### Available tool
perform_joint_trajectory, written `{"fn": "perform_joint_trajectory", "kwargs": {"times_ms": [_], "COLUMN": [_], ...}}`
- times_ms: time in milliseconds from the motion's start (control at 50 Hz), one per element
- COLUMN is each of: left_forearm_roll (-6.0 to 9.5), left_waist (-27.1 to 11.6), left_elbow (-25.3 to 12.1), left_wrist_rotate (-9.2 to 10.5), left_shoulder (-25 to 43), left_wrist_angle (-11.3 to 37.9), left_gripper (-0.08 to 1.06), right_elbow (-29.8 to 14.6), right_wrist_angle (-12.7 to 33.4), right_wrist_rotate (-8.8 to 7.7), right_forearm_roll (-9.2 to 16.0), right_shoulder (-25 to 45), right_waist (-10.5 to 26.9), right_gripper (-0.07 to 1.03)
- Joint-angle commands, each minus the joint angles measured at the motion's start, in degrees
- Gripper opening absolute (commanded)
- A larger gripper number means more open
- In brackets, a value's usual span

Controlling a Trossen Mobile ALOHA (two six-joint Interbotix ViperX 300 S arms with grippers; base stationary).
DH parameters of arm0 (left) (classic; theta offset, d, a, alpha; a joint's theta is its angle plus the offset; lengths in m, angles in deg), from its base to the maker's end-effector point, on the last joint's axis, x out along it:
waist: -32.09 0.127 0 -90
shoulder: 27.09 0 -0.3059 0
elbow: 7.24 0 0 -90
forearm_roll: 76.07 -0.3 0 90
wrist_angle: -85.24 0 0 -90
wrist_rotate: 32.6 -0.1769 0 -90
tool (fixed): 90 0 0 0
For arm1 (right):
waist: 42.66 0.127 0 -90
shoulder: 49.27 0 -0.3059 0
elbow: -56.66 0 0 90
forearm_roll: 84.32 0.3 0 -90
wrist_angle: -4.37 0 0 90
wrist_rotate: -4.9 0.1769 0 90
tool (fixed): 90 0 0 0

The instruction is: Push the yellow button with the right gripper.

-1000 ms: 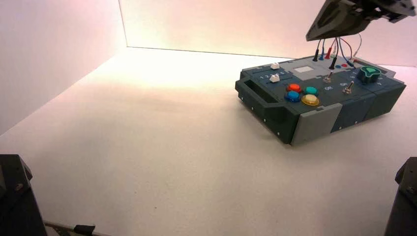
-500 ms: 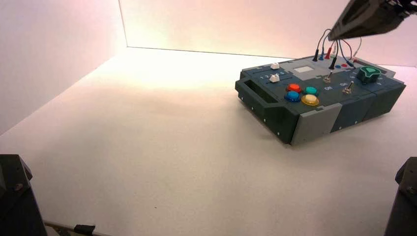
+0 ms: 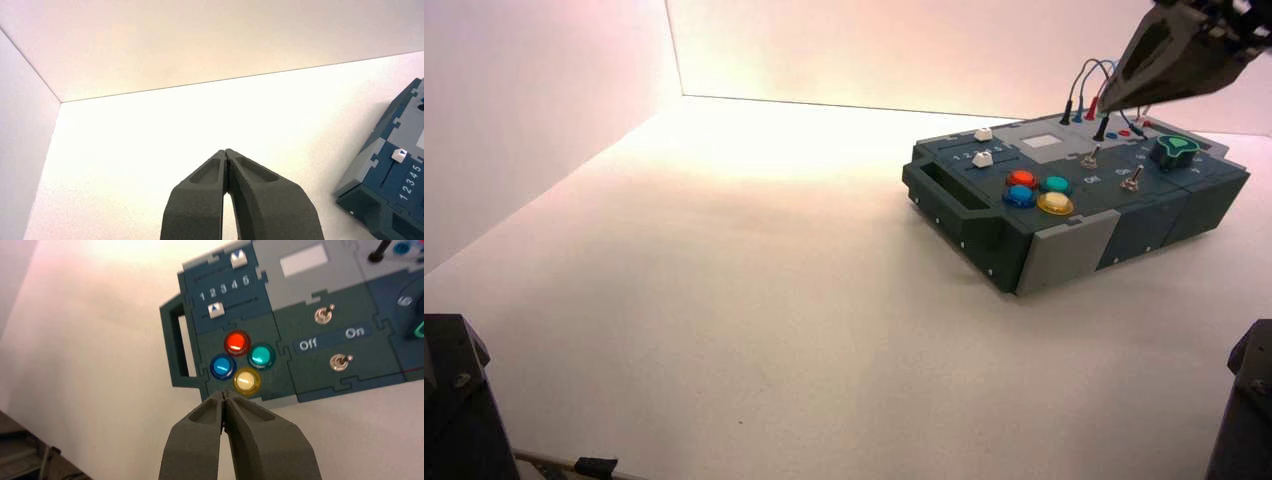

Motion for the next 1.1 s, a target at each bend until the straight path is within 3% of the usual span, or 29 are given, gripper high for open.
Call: {"fn": "perform_joint_trajectory", "kwargs": {"times_ms": [20, 580, 1100], "left_forearm_roll": [0.0, 0.0, 0.0], "left_waist": [-0.18, -0.09, -0.18], "left_elbow": [-0.88, -1.93, -2.02], "left_wrist_rotate": [-0.09, -0.18, -0.18], "left_shoulder": [-0.18, 0.79, 1.32], "left_wrist_angle": [-0.7, -1.76, -1.93], "left_gripper": [-0.03, -0.03, -0.03], "right_elbow": [-2.2, -3.16, -2.37], "right_wrist_angle": [-0.62, -2.55, -3.96], "right_wrist_rotate": [0.18, 0.09, 0.09], "right_forearm_roll": [0.18, -0.18, 0.26], "right_shoulder": [1.76, 9.32, 11.25], "right_waist": [-0.26, 0.09, 0.35], "right_gripper": [-0.02, -0.02, -0.02]}}
